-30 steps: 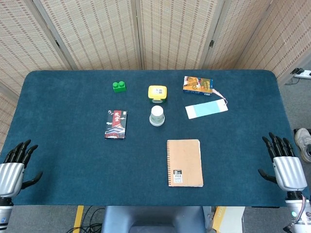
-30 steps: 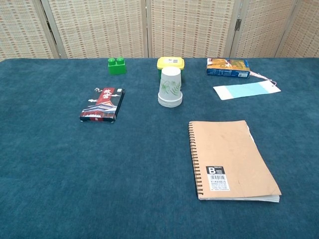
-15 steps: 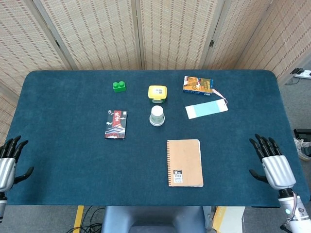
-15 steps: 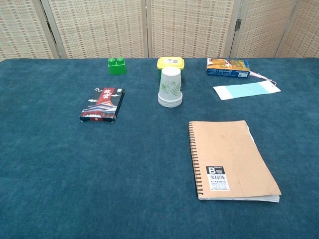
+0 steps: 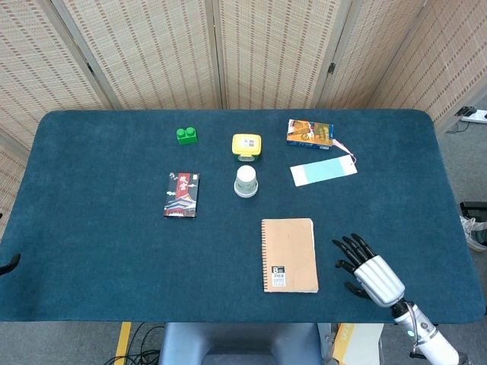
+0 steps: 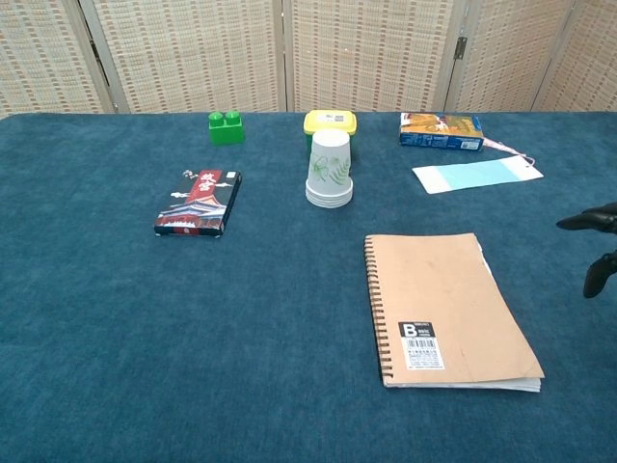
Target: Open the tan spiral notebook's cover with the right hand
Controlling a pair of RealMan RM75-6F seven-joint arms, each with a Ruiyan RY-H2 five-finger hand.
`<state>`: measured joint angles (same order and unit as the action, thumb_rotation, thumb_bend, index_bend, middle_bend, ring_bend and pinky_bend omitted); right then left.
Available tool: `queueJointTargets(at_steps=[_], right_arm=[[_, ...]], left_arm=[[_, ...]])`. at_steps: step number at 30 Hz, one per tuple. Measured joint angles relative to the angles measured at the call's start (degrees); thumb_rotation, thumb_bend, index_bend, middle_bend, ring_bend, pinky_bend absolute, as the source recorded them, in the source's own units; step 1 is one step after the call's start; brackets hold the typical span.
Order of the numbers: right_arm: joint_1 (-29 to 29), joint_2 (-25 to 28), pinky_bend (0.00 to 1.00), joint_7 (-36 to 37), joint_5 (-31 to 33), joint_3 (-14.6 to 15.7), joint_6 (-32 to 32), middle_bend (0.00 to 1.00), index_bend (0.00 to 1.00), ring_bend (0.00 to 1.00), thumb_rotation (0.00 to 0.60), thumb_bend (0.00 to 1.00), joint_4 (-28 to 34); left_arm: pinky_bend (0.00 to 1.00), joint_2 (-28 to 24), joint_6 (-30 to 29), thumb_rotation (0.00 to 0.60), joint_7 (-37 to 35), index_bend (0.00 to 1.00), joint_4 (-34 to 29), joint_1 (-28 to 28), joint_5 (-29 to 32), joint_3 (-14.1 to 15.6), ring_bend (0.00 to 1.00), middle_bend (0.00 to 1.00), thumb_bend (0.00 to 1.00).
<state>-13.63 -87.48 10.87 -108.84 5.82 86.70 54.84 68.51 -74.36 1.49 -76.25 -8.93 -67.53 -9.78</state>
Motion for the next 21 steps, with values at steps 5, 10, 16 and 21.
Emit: queueJointTargets(at_steps=[5, 10, 16, 21], right_arm=[[-1.36, -3.14, 0.0, 1.63, -0.78, 1.62, -1.14, 0.11, 0.39, 0.0, 0.6, 0.3, -3.85], [-1.82, -6.19, 0.0, 1.23, -0.7, 2.16, -1.53, 0.11, 0.39, 0.0, 0.6, 0.3, -6.81], [-2.17, -9.57, 0.0, 2.14, -0.81, 2.38, 0.51, 0.11, 0.39, 0.0, 0.6, 0.3, -10.62], [-2.71, -11.86, 0.0, 2.53, -0.75, 2.65, 1.09, 0.11, 0.39, 0.0, 0.6, 0.3, -13.85]], left_arm=[[0.17, -0.49, 0.18, 0.6, 0.31, 0.13, -1.15, 0.25, 0.56, -0.1, 0.08, 0.08, 0.27], [0.17, -1.09, 1.57, 0.6, -1.01, 0.13, -1.6, 0.03, -0.04, 0.37, 0.08, 0.08, 0.27], [0.17, -1.33, 1.35, 0.6, -1.83, 0.13, -1.74, 0.16, -0.05, 0.3, 0.08, 0.08, 0.27], [0.17, -1.88, 1.82, 0.6, -3.43, 0.13, -2.13, 0.2, -0.72, 0.54, 0.08, 0.08, 0.27]])
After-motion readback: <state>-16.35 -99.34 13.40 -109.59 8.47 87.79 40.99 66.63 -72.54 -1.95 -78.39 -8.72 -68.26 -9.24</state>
